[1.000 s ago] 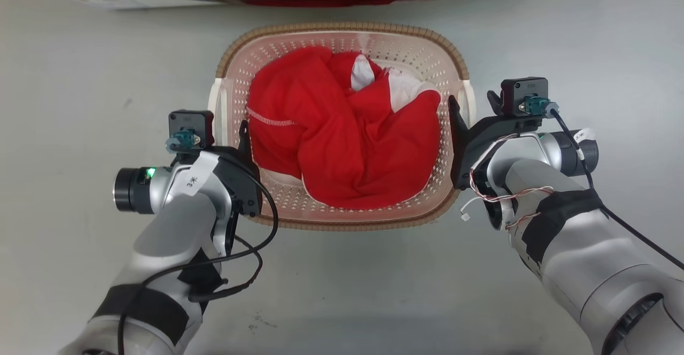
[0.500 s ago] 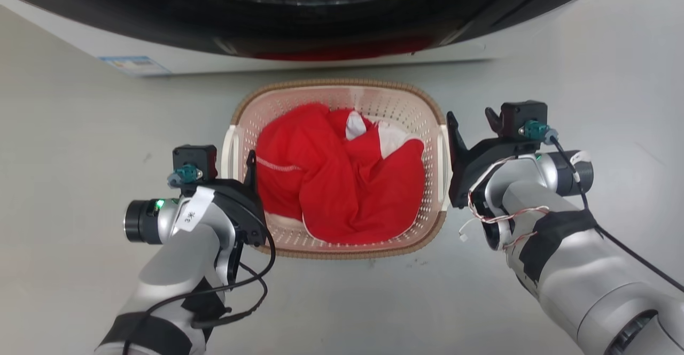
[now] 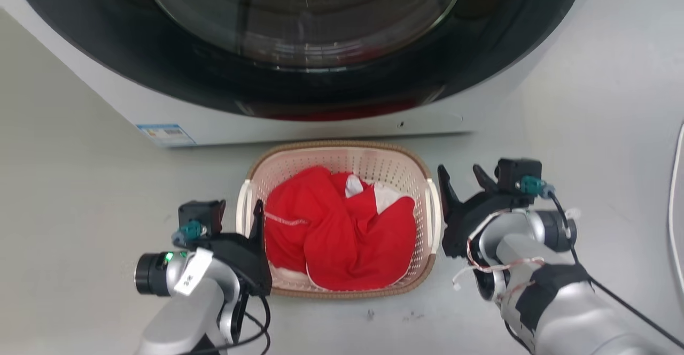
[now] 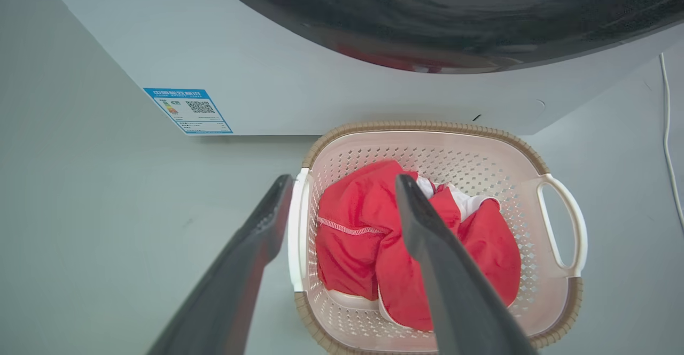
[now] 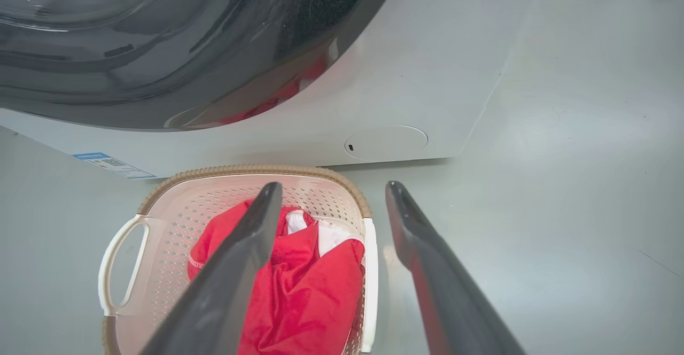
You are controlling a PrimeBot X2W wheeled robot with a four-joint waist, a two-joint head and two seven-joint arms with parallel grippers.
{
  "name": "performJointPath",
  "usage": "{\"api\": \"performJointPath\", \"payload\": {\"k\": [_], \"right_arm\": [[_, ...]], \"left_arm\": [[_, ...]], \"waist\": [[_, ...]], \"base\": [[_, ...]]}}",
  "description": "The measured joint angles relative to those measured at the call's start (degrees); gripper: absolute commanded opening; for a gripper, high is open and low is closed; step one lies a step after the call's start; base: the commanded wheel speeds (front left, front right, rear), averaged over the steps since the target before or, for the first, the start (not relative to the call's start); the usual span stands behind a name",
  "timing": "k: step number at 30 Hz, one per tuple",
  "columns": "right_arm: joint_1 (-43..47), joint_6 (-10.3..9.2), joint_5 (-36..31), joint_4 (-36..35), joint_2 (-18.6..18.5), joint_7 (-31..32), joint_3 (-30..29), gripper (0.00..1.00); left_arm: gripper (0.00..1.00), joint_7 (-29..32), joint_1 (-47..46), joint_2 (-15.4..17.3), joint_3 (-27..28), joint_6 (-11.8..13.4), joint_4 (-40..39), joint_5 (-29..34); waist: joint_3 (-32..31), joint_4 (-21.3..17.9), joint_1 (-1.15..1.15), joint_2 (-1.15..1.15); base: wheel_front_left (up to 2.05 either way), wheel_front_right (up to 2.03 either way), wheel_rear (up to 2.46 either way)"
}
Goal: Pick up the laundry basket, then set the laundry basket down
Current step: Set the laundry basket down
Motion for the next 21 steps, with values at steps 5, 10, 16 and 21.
{"api": "performJointPath", "payload": {"k": [5,10,16,21], "right_arm": [[5.1,-0.02,-0.9,-3.2,-1.2,0.0,-2.7,1.00],[10.7,-0.12,-2.1,-6.9,-2.6,0.0,-5.7,1.00],[18.5,-0.43,-5.0,-12.7,-3.4,0.0,-9.6,1.00],[27.6,-0.44,-8.3,-18.8,-3.8,0.0,-13.2,1.00]], "left_arm": [[1.00,0.0,5.2,0.8,1.6,0.9,-4.9,2.2],[1.00,0.0,11.2,1.7,3.2,1.5,-10.4,4.1],[1.00,0.0,19.5,2.9,5.6,2.0,-17.2,6.9],[1.00,0.0,28.3,4.6,8.5,2.4,-23.9,9.9]], "waist": [[-4.3,0.0,0.01,0.00],[-8.5,0.1,0.00,0.00],[-13.7,0.4,0.00,0.00],[-18.8,0.6,0.00,0.00]], "base": [[0.00,0.00,0.00],[0.00,0.00,0.00],[0.00,0.00,0.00],[0.00,0.00,0.00]]}}
